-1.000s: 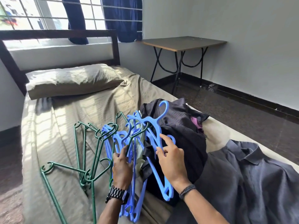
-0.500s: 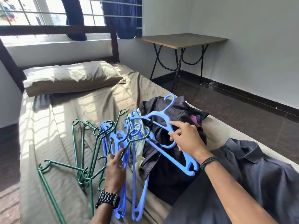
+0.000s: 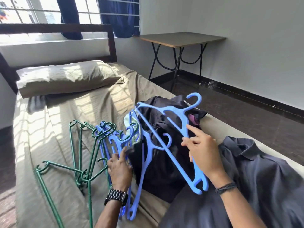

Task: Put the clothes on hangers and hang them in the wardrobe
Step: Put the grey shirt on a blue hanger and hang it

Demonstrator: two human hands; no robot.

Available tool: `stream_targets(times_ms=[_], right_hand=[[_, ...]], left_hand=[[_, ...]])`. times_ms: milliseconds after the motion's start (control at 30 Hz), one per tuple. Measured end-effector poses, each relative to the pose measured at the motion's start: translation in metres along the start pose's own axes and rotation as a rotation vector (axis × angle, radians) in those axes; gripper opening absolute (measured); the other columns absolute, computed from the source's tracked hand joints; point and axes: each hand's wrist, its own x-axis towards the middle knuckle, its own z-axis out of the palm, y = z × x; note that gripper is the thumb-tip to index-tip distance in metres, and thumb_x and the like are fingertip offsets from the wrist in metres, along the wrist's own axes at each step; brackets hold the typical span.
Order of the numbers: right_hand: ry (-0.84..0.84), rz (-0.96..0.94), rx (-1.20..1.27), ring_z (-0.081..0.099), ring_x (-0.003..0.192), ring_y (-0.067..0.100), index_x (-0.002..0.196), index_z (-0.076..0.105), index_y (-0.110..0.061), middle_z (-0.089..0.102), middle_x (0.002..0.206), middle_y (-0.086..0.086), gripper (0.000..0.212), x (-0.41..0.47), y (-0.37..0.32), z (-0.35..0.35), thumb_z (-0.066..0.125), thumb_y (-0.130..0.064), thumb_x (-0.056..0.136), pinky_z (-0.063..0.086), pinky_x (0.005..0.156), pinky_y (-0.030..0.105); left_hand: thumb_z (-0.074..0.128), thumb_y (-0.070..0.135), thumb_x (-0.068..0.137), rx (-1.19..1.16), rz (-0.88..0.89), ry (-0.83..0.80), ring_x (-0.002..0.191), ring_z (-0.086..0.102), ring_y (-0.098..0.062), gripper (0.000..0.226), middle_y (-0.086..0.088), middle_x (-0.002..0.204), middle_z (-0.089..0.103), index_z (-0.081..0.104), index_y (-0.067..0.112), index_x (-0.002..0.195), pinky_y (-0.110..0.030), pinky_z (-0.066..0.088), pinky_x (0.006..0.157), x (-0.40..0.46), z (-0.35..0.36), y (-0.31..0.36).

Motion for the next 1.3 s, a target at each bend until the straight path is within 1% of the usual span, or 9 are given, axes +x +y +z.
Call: stream_targets(times_ms=[133, 300, 367, 467, 633, 767, 900, 1033, 1300], right_hand=[[-0.012, 0.017, 0.007, 0.048, 0.033, 0.012, 0.132, 0.054, -0.017, 0.070, 0.068, -0.009, 0.043, -0.023, 0.010, -0.009, 0.060, -0.008, 0.091, 0.044, 0.053, 0.014], [-0.010, 0.169, -0.084, 0.055, 0.045, 0.008, 0.132, 0.053, -0.015, 0.070, 0.075, -0.005, 0.039, -0.043, 0.022, -0.021, 0.054, -0.011, 0.093, 0.051, 0.048, 0.021], [-0.029, 0.196, -0.212, 0.064, 0.070, 0.014, 0.123, 0.059, -0.013, 0.071, 0.086, -0.001, 0.029, -0.047, 0.025, -0.028, 0.050, -0.013, 0.095, 0.056, 0.066, 0.039], [0.037, 0.161, -0.310, 0.062, 0.093, 0.021, 0.116, 0.063, -0.014, 0.071, 0.089, 0.000, 0.025, -0.056, 0.024, -0.049, 0.048, -0.012, 0.096, 0.043, 0.082, 0.030], [0.086, 0.102, -0.283, 0.057, 0.065, -0.004, 0.116, 0.066, -0.013, 0.064, 0.068, -0.006, 0.026, -0.071, 0.028, -0.092, 0.053, -0.008, 0.094, 0.041, 0.071, 0.013], [0.118, 0.108, -0.260, 0.061, 0.067, 0.003, 0.113, 0.067, -0.016, 0.064, 0.064, -0.009, 0.024, -0.084, 0.038, -0.135, 0.057, -0.010, 0.092, 0.044, 0.069, 0.013], [0.119, 0.207, -0.295, 0.062, 0.067, 0.008, 0.098, 0.058, -0.031, 0.067, 0.068, -0.007, 0.021, -0.089, 0.056, -0.179, 0.057, -0.012, 0.091, 0.050, 0.078, 0.027], [0.095, 0.411, -0.338, 0.065, 0.087, 0.027, 0.102, 0.056, -0.020, 0.070, 0.091, -0.001, 0.015, -0.079, 0.095, -0.206, 0.054, -0.013, 0.088, 0.050, 0.087, 0.044], [0.235, 0.464, -0.385, 0.044, 0.066, 0.029, 0.068, 0.041, -0.010, 0.040, 0.057, 0.001, 0.038, -0.046, 0.137, -0.244, 0.052, -0.033, 0.095, 0.031, 0.061, 0.037]], left_hand=[[0.037, 0.003, 0.080, 0.005, 0.039, 0.042, 0.138, 0.017, -0.029, 0.063, -0.006, 0.148, 0.033, 0.049, 0.031, 0.136, -0.045, 0.016, 0.115, -0.007, 0.002, 0.014], [0.040, -0.003, 0.074, -0.270, 0.320, 0.127, 0.119, 0.048, -0.030, 0.052, -0.011, 0.124, 0.055, 0.061, 0.012, 0.119, -0.043, 0.036, 0.106, -0.038, -0.011, 0.056], [0.042, -0.003, 0.077, -0.303, 0.463, 0.079, 0.116, 0.050, -0.020, 0.047, -0.004, 0.121, 0.058, 0.062, 0.011, 0.117, -0.034, 0.036, 0.107, -0.054, -0.009, 0.068], [0.049, -0.006, 0.083, -0.436, 0.540, -0.084, 0.107, 0.055, -0.008, 0.040, 0.002, 0.113, 0.062, 0.062, 0.013, 0.117, -0.018, 0.038, 0.099, -0.082, -0.003, 0.092], [0.052, 0.013, 0.097, -1.026, 0.033, -0.427, 0.082, 0.068, -0.020, 0.026, -0.004, 0.097, 0.063, 0.039, 0.017, 0.119, -0.029, 0.055, 0.069, -0.111, 0.000, 0.144], [0.049, 0.011, 0.098, -1.385, -0.227, -0.600, 0.075, 0.066, -0.029, 0.034, -0.018, 0.100, 0.060, 0.026, 0.016, 0.123, -0.035, 0.059, 0.064, -0.122, 0.004, 0.182], [0.045, 0.006, 0.099, -1.374, -0.230, -0.791, 0.066, 0.069, -0.025, 0.018, -0.017, 0.091, 0.061, 0.039, 0.010, 0.115, -0.037, 0.060, 0.063, -0.136, 0.017, 0.211], [0.042, 0.002, 0.099, -1.277, -0.127, -0.848, 0.063, 0.066, -0.025, 0.007, -0.014, 0.082, 0.062, 0.044, 0.009, 0.098, -0.038, 0.059, 0.060, -0.146, 0.040, 0.243], [0.045, 0.010, 0.100, -0.978, -0.102, -1.045, 0.050, 0.059, -0.016, 0.009, -0.010, 0.073, 0.052, 0.041, 0.008, 0.093, -0.025, 0.055, 0.052, -0.145, 0.116, 0.298]])
